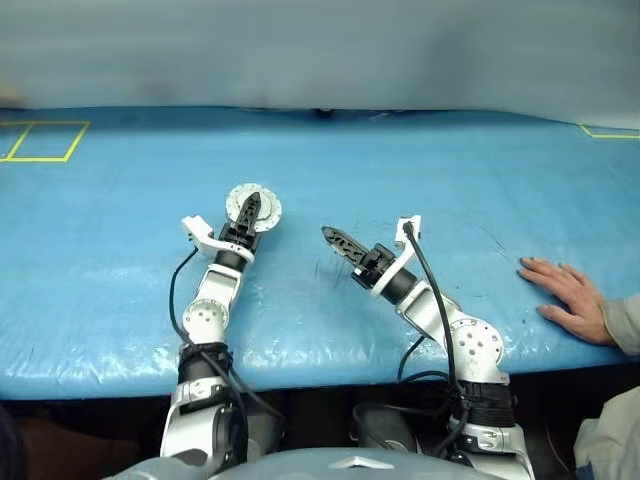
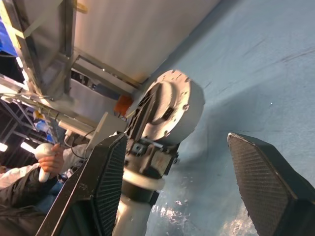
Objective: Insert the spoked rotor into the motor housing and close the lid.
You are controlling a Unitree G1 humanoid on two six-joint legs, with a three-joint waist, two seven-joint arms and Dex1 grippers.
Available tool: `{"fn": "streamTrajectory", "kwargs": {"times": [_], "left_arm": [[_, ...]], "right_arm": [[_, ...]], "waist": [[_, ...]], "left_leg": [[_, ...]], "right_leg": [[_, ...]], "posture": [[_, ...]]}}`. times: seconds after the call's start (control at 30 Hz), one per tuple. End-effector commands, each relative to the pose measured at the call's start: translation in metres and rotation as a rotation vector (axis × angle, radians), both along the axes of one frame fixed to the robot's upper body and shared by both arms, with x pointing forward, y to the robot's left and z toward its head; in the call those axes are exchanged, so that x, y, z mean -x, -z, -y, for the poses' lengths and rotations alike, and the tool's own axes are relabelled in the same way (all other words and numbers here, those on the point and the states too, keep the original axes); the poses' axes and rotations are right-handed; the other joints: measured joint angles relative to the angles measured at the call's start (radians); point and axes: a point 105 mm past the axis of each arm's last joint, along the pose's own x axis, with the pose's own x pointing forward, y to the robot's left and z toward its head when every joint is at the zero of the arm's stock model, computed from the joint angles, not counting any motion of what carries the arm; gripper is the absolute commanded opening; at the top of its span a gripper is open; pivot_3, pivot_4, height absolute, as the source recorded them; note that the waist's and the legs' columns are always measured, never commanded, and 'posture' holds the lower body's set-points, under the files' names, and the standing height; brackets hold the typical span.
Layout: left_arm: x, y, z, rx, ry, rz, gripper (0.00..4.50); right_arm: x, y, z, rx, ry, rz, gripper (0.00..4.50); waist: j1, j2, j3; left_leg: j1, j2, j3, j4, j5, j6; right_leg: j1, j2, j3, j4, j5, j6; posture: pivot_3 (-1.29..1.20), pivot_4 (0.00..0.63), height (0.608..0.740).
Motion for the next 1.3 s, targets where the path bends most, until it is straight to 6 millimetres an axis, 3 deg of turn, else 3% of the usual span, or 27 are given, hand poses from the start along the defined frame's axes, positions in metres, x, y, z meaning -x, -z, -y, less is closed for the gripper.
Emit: {"fn": "streamTrajectory", "kwargs": {"times": [0.03,0.37,0.43,0.6,0.73,0.87,0.93,1.1,1.2,1.3], "left_arm": [[-0.016,-0.012,-0.001,-0.046,-0.035,0.023,2.69],[-0.033,0.001,-0.004,-0.135,-0.099,-0.068,2.69],[-0.032,0.002,-0.008,-0.136,-0.115,-0.07,3.14],[-0.021,0.001,-0.055,-0.235,-0.314,-0.076,4.48],[-0.005,-0.002,-0.079,-0.287,-0.386,-0.05,4.48],[0.015,-0.007,-0.088,-0.412,-0.4,0.009,4.48],[0.027,-0.017,-0.081,-0.534,-0.356,0.11,4.48],[0.062,-0.041,-0.037,-0.851,-0.093,0.447,4.48],[0.081,-0.041,-0.013,-1.005,0.087,0.574,4.48],[0.094,-0.026,-0.001,-1.172,0.24,0.612,4.48]], "right_arm": [[0.003,-0.012,0.004,-0.012,0.016,0.065,3.4],[0.006,-0.008,0.005,0.003,0.04,0.062,3.4],[0.005,-0.007,0.005,0.008,0.039,0.06,3.43],[0.003,-0.004,0.002,0.018,0.027,0.048,3.43],[0.001,0.0,0.0,0.037,0.022,0.033,3.43],[-0.001,0.002,-0.003,0.092,0.022,0.059,3.43],[-0.004,0.0,-0.001,0.159,0.05,0.125,3.43],[-0.015,0.006,0.016,0.457,0.114,0.32,3.43],[-0.025,0.009,0.034,0.591,0.15,0.367,3.43],[-0.034,0.008,0.054,0.711,0.186,0.425,3.43]], "waist": [[-0.002,-0.001,0.0],[-0.003,-0.002,0.001],[-0.004,-0.002,0.001],[-0.011,-0.002,0.001],[-0.009,-0.002,0.001],[-0.005,-0.002,0.001],[-0.002,-0.002,0.001],[0.001,-0.002,0.001],[-0.001,-0.001,0.001],[-0.004,0.0,0.001]], "left_leg": [[0.0,0.0,0.0,0.0,0.0,0.0],[-0.001,0.0,0.0,0.0,-0.001,0.001],[-0.001,0.0,0.0,0.001,-0.001,0.001],[0.002,0.0,0.001,0.0,-0.001,0.001],[0.004,0.001,0.003,-0.001,-0.001,0.0],[0.004,0.0,0.003,-0.001,-0.001,0.001],[0.006,-0.001,0.003,-0.001,-0.002,0.001],[0.006,-0.001,0.004,-0.001,-0.005,-0.004],[0.008,-0.001,0.005,-0.001,-0.005,-0.004],[0.009,0.0,0.005,-0.003,-0.005,-0.005]], "right_leg": [[0.0,0.0,0.0,0.0,0.001,0.002],[-0.001,0.0,0.0,0.0,0.003,0.005],[-0.001,0.0,0.0,0.0,0.003,0.005],[0.0,-0.001,0.001,0.0,0.003,0.005],[0.0,-0.002,0.001,0.001,0.003,0.003],[0.0,-0.004,0.001,0.0,0.003,0.003],[0.0,-0.005,0.001,-0.001,0.001,-0.001],[-0.001,-0.005,0.001,-0.001,0.0,-0.002],[0.0,-0.006,0.001,-0.001,0.0,-0.002],[-0.001,-0.008,0.002,0.0,0.0,-0.004]], "posture": [[0.0,0.15,0.74],[0.0,0.15,0.74],[0.0,0.15,0.74],[0.0,0.15,0.74],[0.0,0.15,0.74],[0.0,0.15,0.74],[0.0,0.15,0.74],[0.0,0.15,0.74],[0.0,0.15,0.74],[0.0,0.15,0.74]]}}
